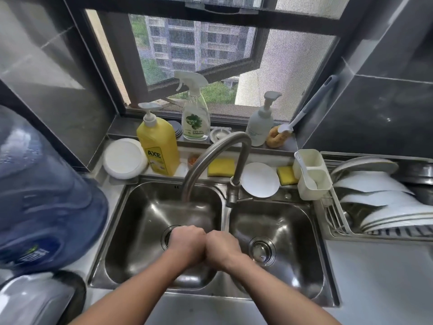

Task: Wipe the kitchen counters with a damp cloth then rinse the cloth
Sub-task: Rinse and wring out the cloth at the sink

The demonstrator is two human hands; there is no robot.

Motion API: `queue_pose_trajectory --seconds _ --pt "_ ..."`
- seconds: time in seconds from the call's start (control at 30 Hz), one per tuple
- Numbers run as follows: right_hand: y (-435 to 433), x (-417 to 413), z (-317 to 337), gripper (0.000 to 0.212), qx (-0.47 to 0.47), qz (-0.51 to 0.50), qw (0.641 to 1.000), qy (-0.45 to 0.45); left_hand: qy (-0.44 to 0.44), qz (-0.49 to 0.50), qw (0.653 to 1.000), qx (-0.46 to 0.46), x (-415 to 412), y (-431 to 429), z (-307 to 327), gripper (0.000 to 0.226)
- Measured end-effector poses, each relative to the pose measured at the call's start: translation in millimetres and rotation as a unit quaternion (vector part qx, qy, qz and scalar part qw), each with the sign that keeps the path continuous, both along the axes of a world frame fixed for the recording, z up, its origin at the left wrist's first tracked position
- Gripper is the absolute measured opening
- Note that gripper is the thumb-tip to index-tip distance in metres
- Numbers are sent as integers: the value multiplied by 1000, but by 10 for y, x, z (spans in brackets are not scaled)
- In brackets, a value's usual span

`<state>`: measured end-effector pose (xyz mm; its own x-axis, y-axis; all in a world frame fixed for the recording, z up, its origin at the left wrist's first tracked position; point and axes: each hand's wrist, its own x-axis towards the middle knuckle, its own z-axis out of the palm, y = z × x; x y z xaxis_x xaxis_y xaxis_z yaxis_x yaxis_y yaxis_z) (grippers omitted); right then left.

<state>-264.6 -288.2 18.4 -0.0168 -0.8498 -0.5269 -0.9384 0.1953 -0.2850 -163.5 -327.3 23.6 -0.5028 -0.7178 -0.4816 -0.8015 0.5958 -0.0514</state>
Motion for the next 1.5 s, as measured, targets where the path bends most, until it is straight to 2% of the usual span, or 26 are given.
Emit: queue_pose_trajectory --seconds 0.07,0.2,0.3,0.37,0.47,0.53,0.57,0.63,0.7,0.8,0.9,0.93,0.97,1.0,1.03,1.07,1.1,1.17,1.23,1.3,1.37,1.43,1.5 --pt "-19 -5 -5 26 -49 43 997 31 -4 26 999 32 -11 -32 -8 32" --pt "-46 -34 -30 21 -114 115 984 79 21 85 991 100 -34 -58 -7 33" --pt "-71 -40 -43 4 -165 104 973 121 56 111 981 152 -29 -71 -72 34" --pt "-88 -72 -145 9 -180 101 971 118 74 111 976 170 -11 -68 -88 34" --pt "-40 -39 -110 9 -186 88 971 121 137 113 962 207 29 -56 -105 19" --pt "-50 -93 -85 7 -160 57 983 66 227 135 940 218 105 -66 -142 10" --pt "-47 -118 -43 10 -115 34 993 23 281 158 921 216 160 -64 -182 4" --pt "-39 -184 -9 12 -30 -37 996 -74 366 183 885 224 255 -40 -213 18" --pt "-23 -226 -12 10 25 -87 984 -151 424 168 848 271 319 24 -207 34" --pt "-19 -278 84 9 95 -111 950 -277 469 158 826 271 342 99 -189 46" --pt "18 -294 134 19 114 -121 921 -352 471 165 851 162 287 105 -180 50" --pt "50 -276 109 23 103 -142 894 -412 478 181 850 127 245 101 -161 48" --pt "76 -275 80 30 105 -188 842 -494 500 210 834 105 209 96 -151 42" --pt "89 -249 87 35 111 -260 772 -569 522 242 813 88 182 96 -150 36" --pt "112 -200 121 33 102 -318 719 -609 536 266 798 71 161 105 -148 33" --pt "123 -148 136 27 93 -365 687 -622 541 275 793 55 144 126 -149 30" --pt "117 -102 120 34 82 -397 691 -599 539 274 795 47 130 162 -169 28" --pt "109 -19 74 55 9 -446 745 -496 533 259 805 33 98 245 -218 24" --pt "61 60 13 56 -52 -480 768 -420 537 233 811 28 86 288 -254 23" --pt "16 103 -78 52 -56 -506 769 -387 524 195 828 23 121 270 -257 31" --pt "0 137 -119 51 -50 -521 755 -396 494 142 858 -8 195 229 -282 45" --pt "-18 151 -90 49 -25 -548 710 -441 467 107 877 -36 267 178 -303 62" --pt "-31 178 -102 47 28 -581 657 -480 463 86 881 -37 324 136 -325 74"
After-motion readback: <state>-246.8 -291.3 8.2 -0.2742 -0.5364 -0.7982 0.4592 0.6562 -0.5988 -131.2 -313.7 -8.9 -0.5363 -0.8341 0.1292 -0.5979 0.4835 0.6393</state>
